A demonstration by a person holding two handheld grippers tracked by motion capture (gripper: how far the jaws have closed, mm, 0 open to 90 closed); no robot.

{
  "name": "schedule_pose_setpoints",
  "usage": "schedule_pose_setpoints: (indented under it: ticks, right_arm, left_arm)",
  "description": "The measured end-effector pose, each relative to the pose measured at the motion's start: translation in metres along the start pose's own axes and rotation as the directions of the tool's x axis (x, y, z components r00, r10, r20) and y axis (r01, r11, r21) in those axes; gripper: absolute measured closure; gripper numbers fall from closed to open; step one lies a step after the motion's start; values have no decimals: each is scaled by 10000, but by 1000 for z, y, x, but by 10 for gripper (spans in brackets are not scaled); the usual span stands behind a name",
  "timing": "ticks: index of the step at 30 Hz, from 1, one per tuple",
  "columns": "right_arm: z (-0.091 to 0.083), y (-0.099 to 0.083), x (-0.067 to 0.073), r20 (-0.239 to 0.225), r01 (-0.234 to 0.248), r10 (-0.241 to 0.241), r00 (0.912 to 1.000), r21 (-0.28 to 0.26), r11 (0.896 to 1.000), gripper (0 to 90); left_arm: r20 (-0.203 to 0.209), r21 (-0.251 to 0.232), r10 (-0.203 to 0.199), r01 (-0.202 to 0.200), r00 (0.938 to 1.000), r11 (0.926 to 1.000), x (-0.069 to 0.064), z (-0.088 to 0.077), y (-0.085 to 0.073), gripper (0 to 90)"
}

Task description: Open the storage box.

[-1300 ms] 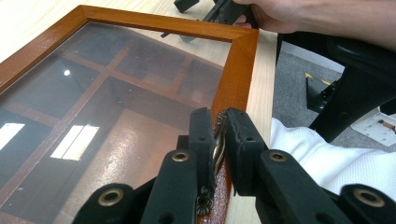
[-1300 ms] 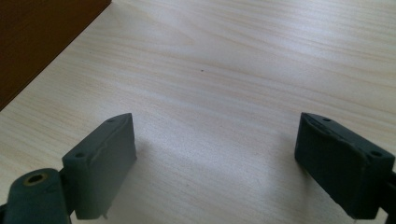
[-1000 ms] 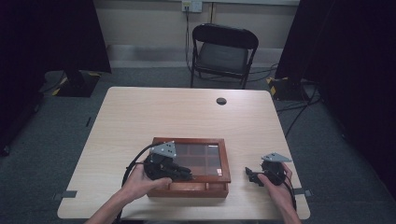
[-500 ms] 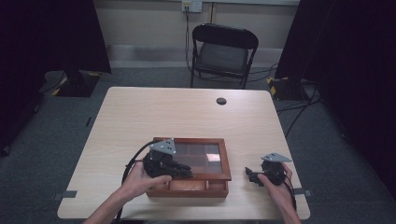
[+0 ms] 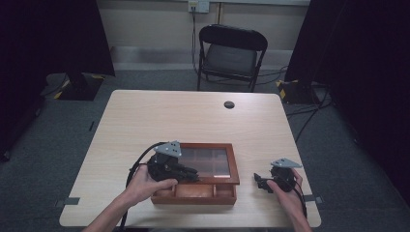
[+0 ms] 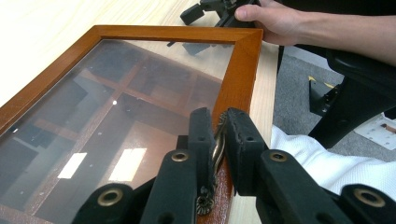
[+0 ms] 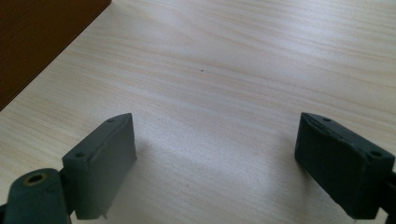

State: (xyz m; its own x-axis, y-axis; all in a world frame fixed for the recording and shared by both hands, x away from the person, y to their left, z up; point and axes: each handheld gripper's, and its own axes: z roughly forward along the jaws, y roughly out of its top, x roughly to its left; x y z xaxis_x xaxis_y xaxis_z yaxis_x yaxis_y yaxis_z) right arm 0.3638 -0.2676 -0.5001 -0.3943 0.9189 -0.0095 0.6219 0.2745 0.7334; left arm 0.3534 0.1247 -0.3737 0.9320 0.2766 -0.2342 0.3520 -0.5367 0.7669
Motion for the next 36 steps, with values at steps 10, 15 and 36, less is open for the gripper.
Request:
schedule_pose_setpoints:
  ticks: [10,15,36]
  right_arm:
    - [0,0,0,2,-5,5,10000,2,10000,117]
    - [0,0,0,1,-6,6,10000,3,10000,118]
    - [0,0,0,0,3,-3,10000,-1,10000,118]
  left_arm:
    - [-53,-162,-67,66,10000,9998,1,-3,4,810]
    - [6,-48,-50,50,10000,10000,2,-4,6,810]
    - [-123,-75,-135,134,9998,9999,4,-10,16,809]
